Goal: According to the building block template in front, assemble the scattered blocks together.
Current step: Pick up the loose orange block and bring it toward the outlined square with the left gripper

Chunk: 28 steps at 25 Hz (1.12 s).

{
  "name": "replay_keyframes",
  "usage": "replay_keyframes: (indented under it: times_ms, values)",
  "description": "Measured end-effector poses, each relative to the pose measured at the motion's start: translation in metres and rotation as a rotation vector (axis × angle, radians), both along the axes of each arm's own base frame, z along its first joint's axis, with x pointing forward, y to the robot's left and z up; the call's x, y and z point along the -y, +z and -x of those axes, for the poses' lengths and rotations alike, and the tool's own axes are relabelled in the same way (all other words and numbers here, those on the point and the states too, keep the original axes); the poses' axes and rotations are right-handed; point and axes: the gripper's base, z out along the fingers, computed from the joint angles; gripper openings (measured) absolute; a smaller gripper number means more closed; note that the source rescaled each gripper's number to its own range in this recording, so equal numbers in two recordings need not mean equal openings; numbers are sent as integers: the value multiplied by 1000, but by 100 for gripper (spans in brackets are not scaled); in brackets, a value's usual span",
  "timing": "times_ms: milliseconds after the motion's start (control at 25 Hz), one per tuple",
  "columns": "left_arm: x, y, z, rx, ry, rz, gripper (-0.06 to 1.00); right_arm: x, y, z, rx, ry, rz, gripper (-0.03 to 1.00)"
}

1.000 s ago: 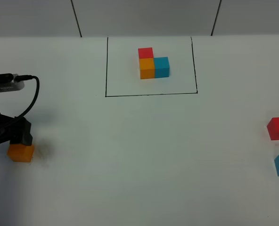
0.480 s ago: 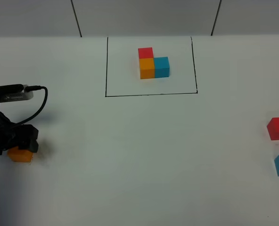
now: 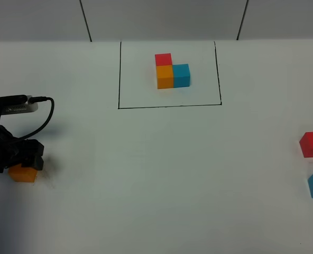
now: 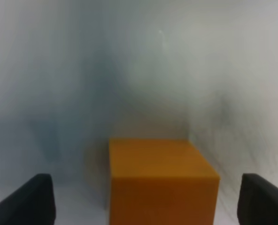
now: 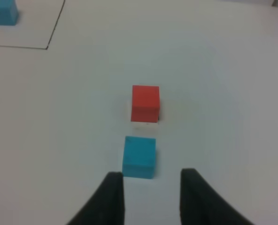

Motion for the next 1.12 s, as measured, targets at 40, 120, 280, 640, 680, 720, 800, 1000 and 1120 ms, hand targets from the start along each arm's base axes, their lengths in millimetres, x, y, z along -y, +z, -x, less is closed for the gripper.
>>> replay_keyframes:
  times_ms: [40, 120, 280, 640, 680, 720, 800, 1000, 1120]
  values:
    - [0, 0, 0, 0, -1, 0, 75, 0, 0, 0, 0, 0, 0, 0]
    - [0, 0, 0, 0, -1, 0, 69, 0, 0, 0, 0, 0, 0, 0]
    - [0, 0, 0, 0, -1, 0, 40, 0, 0, 0, 0, 0, 0, 0]
    - [1, 5, -6, 15, -75, -25, 0, 0, 0, 0, 0, 0, 0, 0]
    - [4, 9, -9, 15, -118, -32, 0, 0, 0, 0, 0, 0, 0, 0]
    - [10, 14, -13, 21, -182, -41, 0, 0, 0, 0, 0, 0, 0, 0]
    - [28, 29, -25, 50, -336, -60, 0, 0, 0, 0, 0, 0, 0, 0]
    - [100, 64, -35, 116, -806, -104, 0, 0, 0, 0, 0, 0, 0, 0]
    - [145, 78, -31, 135, -1021, -117, 0, 0, 0, 0, 0, 0, 0, 0]
